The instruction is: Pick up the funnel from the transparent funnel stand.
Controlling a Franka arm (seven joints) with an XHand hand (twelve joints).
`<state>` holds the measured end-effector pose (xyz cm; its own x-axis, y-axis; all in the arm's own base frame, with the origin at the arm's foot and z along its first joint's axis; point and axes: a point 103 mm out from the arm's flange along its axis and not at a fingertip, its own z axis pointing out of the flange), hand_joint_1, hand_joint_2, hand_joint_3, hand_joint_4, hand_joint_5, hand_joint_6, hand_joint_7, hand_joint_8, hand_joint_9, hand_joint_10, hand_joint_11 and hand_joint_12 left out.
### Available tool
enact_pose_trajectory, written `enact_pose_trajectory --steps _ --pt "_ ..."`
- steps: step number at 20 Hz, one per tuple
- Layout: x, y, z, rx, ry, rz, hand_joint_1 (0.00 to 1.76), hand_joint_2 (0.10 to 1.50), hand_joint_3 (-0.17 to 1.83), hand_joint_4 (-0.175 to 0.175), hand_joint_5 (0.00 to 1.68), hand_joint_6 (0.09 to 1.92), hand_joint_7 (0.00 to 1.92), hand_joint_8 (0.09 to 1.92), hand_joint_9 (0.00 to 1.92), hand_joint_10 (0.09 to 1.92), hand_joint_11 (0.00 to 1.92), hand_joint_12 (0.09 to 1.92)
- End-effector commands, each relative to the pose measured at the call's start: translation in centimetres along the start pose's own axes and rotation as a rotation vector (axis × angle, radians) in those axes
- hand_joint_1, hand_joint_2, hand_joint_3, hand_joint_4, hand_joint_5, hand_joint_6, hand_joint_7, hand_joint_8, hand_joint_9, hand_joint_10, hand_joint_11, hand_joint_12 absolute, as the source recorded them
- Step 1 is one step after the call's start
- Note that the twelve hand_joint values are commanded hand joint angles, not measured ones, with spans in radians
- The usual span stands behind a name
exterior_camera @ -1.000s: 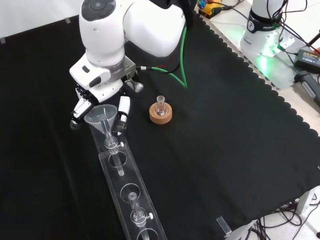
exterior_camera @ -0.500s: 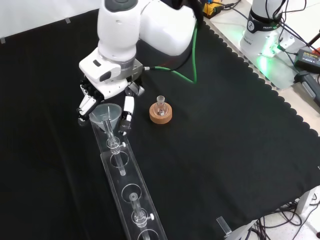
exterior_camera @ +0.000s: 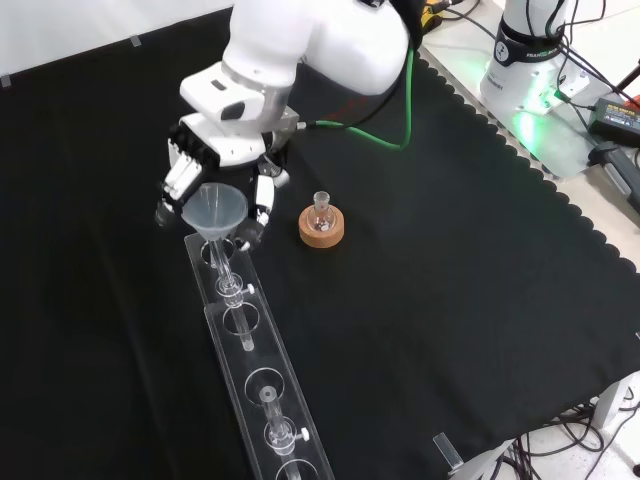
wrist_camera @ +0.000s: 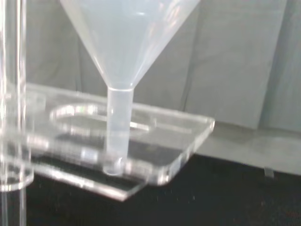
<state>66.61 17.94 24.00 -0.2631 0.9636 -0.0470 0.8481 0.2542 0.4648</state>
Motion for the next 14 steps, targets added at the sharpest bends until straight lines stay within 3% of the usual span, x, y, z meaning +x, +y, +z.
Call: enact_pose_trajectory --steps 1,5,8,10,14 --pt "-0.8 0.7 -3.3 -0.122 0.094 0.038 1.23 0.62 0.59 -0.175 1.53 0.14 1.76 0.71 1.92 0.82 1.91 0.78" --pt "-1.9 1.2 -7.9 -0.199 0.137 0.071 1.23 0.61 0.61 -0.175 1.54 0.14 1.77 0.71 1.92 0.83 1.9 0.77" --pt "-3.7 0.5 -13.6 -0.241 0.146 0.103 1.23 0.6 0.62 -0.175 1.54 0.13 1.78 0.71 1.92 0.85 1.9 0.77" --pt "-5.3 -1.3 -18.3 -0.217 0.113 0.106 1.23 0.6 0.63 -0.175 1.54 0.13 1.78 0.71 1.92 0.85 1.9 0.77" --pt "-7.6 -6.5 -23.7 -0.118 0.054 0.078 1.23 0.59 0.65 -0.175 1.55 0.13 1.79 0.71 1.92 0.85 1.89 0.77"
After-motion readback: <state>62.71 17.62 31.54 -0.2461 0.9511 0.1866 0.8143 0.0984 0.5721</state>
